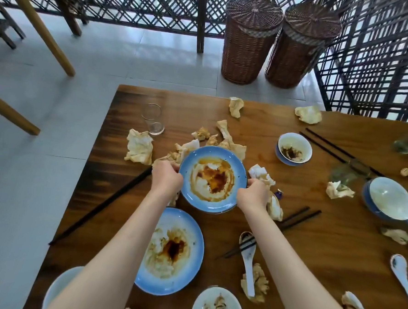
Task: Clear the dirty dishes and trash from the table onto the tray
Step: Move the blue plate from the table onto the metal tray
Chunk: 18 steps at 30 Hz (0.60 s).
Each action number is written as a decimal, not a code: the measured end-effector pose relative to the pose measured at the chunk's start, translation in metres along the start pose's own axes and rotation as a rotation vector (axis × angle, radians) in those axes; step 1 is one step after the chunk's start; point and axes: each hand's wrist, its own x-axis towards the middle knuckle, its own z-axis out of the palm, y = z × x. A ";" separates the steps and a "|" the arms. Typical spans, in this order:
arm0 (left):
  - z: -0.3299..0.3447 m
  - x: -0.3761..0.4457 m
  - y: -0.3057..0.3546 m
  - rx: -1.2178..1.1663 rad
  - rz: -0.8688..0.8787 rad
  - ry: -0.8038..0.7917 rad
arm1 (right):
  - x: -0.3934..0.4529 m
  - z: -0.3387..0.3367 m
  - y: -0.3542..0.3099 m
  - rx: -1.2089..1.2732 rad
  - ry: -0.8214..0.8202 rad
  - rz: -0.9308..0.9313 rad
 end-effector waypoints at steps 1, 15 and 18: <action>0.001 0.000 0.000 0.015 0.006 0.000 | 0.000 0.000 0.000 -0.005 0.004 -0.002; 0.003 0.004 0.003 0.031 -0.036 -0.039 | 0.003 -0.007 -0.002 0.051 0.049 0.011; 0.003 0.005 0.003 0.005 -0.055 -0.043 | 0.006 -0.008 -0.003 0.067 0.022 0.049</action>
